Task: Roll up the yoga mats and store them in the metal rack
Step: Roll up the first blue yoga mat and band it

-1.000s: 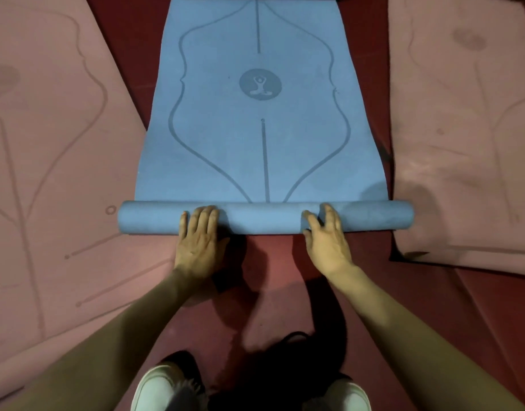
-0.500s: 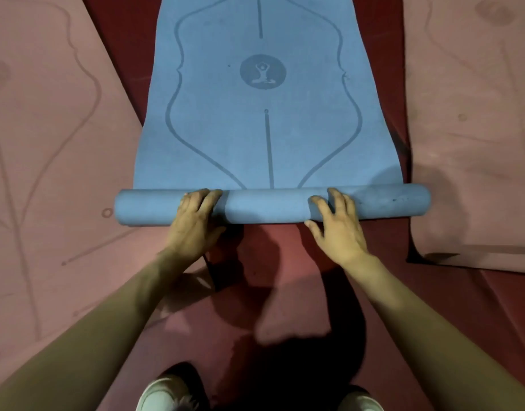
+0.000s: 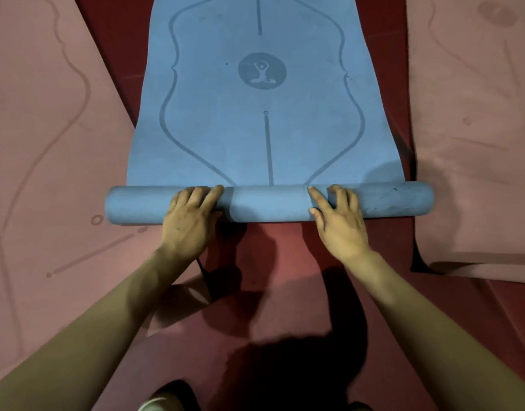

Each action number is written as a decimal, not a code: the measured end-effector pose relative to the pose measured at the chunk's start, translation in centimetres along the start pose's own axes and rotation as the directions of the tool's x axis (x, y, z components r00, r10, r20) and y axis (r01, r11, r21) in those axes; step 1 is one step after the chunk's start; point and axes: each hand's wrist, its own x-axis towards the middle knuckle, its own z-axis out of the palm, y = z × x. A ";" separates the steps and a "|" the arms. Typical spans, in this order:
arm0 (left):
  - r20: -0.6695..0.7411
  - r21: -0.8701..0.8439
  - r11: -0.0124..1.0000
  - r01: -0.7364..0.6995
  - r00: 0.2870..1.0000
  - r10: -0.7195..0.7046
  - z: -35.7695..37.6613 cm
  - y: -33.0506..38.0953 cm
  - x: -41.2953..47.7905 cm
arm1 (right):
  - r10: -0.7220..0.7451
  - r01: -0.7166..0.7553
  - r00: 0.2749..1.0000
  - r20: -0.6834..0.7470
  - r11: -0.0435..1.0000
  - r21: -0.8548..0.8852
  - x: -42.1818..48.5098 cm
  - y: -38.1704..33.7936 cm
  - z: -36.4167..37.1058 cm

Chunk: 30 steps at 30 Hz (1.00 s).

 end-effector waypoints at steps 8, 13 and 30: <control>0.117 -0.133 0.984 -0.120 0.984 0.136 0.3 -2.2 -0.1 | -0.128 0.129 0.976 0.177 0.992 0.006 0.5 2.0 -0.5; 0.163 -0.127 0.988 -0.085 0.981 0.106 0.4 -2.2 0.6 | -0.186 0.193 0.966 0.177 0.981 -0.024 1.4 2.1 -0.3; 0.162 -0.040 0.990 -0.132 0.977 0.137 -3.4 -1.6 -2.7 | -0.230 0.220 0.962 0.148 0.972 0.075 -1.8 -0.1 -2.5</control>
